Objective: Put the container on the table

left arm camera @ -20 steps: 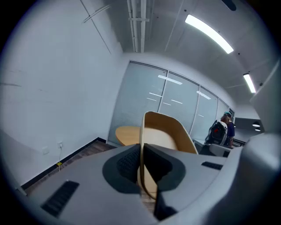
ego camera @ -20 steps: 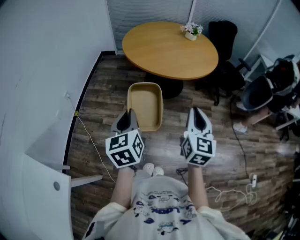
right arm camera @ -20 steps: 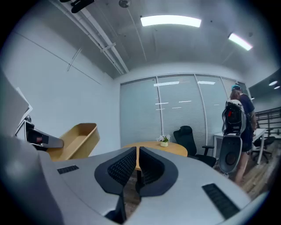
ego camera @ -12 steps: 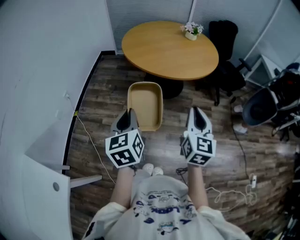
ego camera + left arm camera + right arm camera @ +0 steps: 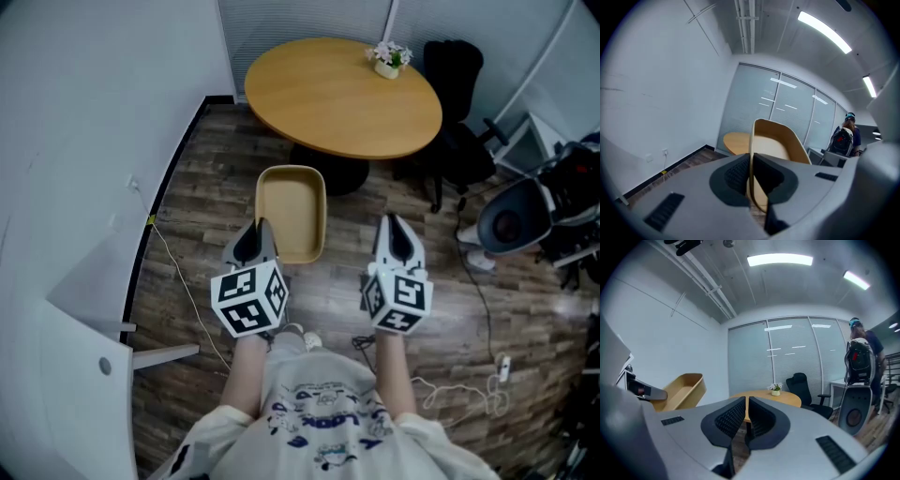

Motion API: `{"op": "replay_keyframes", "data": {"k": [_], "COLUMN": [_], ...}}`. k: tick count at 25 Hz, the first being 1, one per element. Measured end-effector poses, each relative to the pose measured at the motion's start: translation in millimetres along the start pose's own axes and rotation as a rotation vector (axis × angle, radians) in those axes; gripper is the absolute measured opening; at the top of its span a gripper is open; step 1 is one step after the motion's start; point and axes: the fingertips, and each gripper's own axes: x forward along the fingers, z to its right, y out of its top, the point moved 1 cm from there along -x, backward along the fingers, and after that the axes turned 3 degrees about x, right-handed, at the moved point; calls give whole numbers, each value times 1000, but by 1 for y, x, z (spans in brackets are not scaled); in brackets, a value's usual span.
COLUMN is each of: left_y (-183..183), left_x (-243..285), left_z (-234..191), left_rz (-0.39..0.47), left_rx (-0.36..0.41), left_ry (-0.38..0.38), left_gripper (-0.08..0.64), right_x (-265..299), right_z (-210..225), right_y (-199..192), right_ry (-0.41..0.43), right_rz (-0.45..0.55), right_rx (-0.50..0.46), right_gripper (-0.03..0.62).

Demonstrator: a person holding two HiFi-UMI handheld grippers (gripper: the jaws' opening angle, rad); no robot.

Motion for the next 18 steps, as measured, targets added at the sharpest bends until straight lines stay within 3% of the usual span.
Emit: {"op": "replay_keyframes", "data": {"k": [10,18], "left_y": [-10,1], "left_x": [17,71], "left_z": [-1,-3], "left_rz": [-29,-45], "left_rx": [-14,-20], "left_ry": [9,-9], "left_gripper": [18,18], "right_x": [16,62], "right_z": [7,20], "right_y": [-18,-17], "right_ry": [7,-15], "right_rz": [-43,-50], "right_rx": [15,17], "right_gripper": [22,21]}}
